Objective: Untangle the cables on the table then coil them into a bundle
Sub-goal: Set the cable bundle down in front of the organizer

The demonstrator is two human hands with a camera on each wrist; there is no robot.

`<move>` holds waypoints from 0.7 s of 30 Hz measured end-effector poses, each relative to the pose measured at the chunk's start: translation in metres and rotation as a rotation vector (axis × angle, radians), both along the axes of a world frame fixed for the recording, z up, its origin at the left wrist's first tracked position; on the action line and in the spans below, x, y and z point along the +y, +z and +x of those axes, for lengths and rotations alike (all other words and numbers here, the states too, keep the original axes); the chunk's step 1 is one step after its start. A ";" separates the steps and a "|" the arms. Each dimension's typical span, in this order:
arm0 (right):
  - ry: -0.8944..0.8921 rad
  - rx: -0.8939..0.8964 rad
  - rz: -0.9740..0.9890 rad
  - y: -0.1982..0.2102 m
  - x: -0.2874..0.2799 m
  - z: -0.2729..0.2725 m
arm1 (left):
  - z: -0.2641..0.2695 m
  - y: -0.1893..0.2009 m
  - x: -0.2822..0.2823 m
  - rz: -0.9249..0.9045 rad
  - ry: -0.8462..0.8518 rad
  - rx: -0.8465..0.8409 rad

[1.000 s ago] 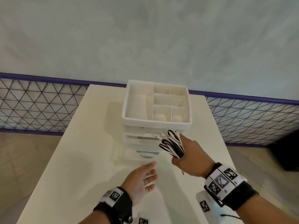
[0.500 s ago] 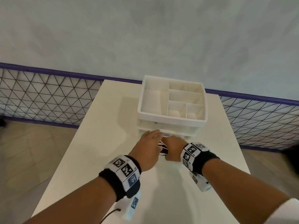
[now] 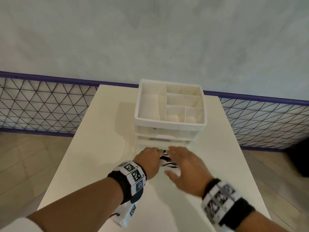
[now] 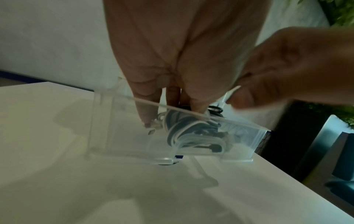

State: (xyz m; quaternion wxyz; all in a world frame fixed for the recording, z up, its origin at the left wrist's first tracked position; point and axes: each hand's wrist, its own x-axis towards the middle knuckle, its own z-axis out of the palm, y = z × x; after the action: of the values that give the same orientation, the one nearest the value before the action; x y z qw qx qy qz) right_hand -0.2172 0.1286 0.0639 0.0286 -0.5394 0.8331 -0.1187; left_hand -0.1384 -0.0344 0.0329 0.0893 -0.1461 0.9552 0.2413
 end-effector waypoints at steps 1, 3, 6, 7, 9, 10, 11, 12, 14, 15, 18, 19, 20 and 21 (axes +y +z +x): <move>0.007 0.068 0.011 -0.013 0.005 0.013 | -0.001 0.000 -0.001 0.000 -0.009 0.002; 0.015 0.115 -0.035 -0.042 0.009 0.026 | -0.002 -0.001 -0.003 0.009 -0.021 0.007; -0.004 0.117 -0.182 -0.059 0.003 0.017 | -0.002 -0.002 -0.008 0.038 -0.017 0.004; 0.005 0.117 -0.196 -0.059 0.000 0.015 | -0.001 -0.002 -0.010 0.047 -0.013 0.011; 0.024 0.097 -0.163 -0.057 -0.005 0.012 | -0.001 -0.003 -0.015 0.075 0.010 0.040; 0.020 0.082 -0.142 -0.055 -0.007 0.009 | -0.001 -0.002 -0.016 0.098 0.029 0.059; 0.005 0.073 -0.130 -0.053 -0.011 0.004 | -0.001 -0.001 -0.016 0.121 0.052 0.085; -0.014 0.074 -0.125 -0.051 -0.015 -0.002 | -0.001 0.001 -0.016 0.134 0.076 0.111; -0.038 0.119 -0.108 -0.048 -0.025 -0.011 | 0.004 0.007 -0.013 0.139 0.120 0.179; -0.047 0.155 -0.094 -0.045 -0.030 -0.012 | 0.008 0.011 -0.012 0.126 0.138 0.231; -0.073 0.204 -0.092 -0.041 -0.044 -0.013 | 0.028 0.028 -0.008 0.135 0.237 0.357; -0.074 0.207 -0.105 -0.042 -0.046 -0.012 | 0.037 0.033 -0.009 0.145 0.281 0.380; -0.074 0.215 -0.124 -0.045 -0.047 -0.011 | 0.049 0.037 -0.009 0.160 0.325 0.389; -0.079 0.215 -0.149 -0.048 -0.047 -0.010 | 0.062 0.039 -0.011 0.176 0.365 0.404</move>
State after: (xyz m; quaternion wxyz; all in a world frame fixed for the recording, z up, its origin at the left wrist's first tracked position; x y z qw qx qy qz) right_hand -0.2273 0.0820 0.0158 -0.1056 -0.5163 0.8410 -0.1227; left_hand -0.0762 -0.0454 0.0719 -0.1351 -0.2561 0.8871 0.3595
